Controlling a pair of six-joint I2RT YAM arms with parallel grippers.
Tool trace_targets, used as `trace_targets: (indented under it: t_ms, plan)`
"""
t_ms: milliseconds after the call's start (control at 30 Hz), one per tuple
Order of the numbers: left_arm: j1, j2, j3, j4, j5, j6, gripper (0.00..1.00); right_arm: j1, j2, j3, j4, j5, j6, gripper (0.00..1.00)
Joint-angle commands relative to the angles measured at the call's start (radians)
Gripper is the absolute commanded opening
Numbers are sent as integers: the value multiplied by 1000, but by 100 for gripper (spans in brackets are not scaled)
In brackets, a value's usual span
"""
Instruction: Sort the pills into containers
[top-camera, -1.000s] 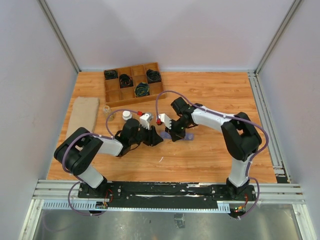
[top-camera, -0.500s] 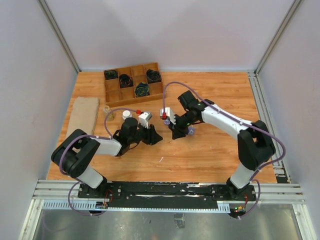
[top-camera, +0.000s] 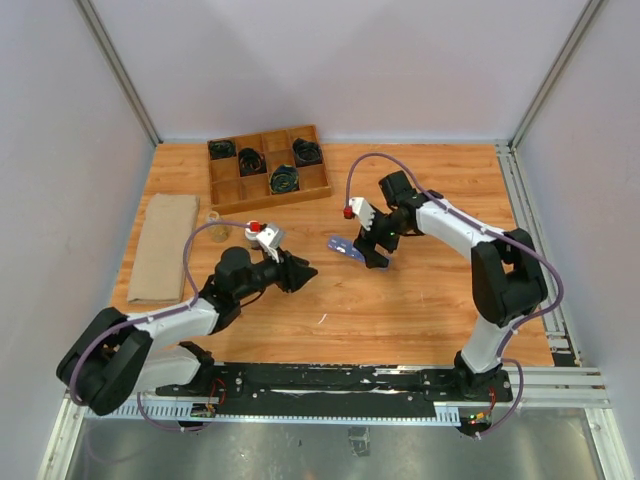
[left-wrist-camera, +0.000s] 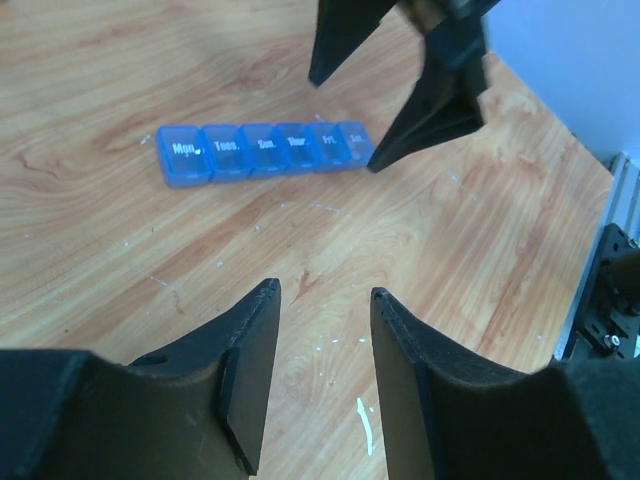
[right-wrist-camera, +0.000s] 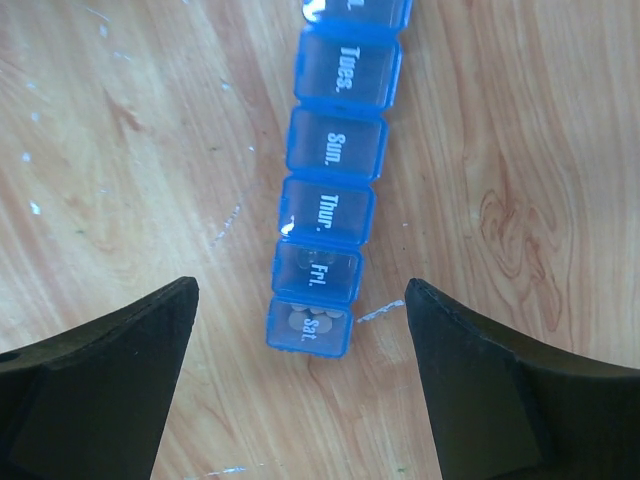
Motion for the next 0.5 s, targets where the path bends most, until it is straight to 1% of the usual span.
trace_targets:
  t_ms: [0, 100, 167, 233, 267, 300, 333, 400, 467]
  plan:
    - [7, -101, -42, 28, -10, 13, 46, -23, 52, 58, -27, 65, -27, 86]
    - [7, -176, -62, 9, -4, -12, 47, -33, 7, 47, -47, -7, -35, 85]
    - [7, -243, -75, 6, -3, -41, 56, -36, -64, 36, -72, -60, -41, 86]
    - [8, -332, -76, -7, -21, -72, 77, -46, -161, 25, -94, -97, -60, 93]
    - [8, -379, -68, -21, -38, -84, 86, -59, -219, 17, -92, -113, -64, 99]
    - [9, -425, -52, -46, -58, -93, 94, -81, -273, 13, -83, -134, -57, 99]
    - [9, -469, -29, -83, -81, -101, 98, -111, -330, 9, -71, -156, -34, 99]
    - [13, -532, 48, -203, -114, -105, 99, -190, -429, 21, -52, -213, 41, 99]
    - [13, -561, 149, -323, -118, -96, 99, -265, -512, 43, -32, -245, 141, 99]
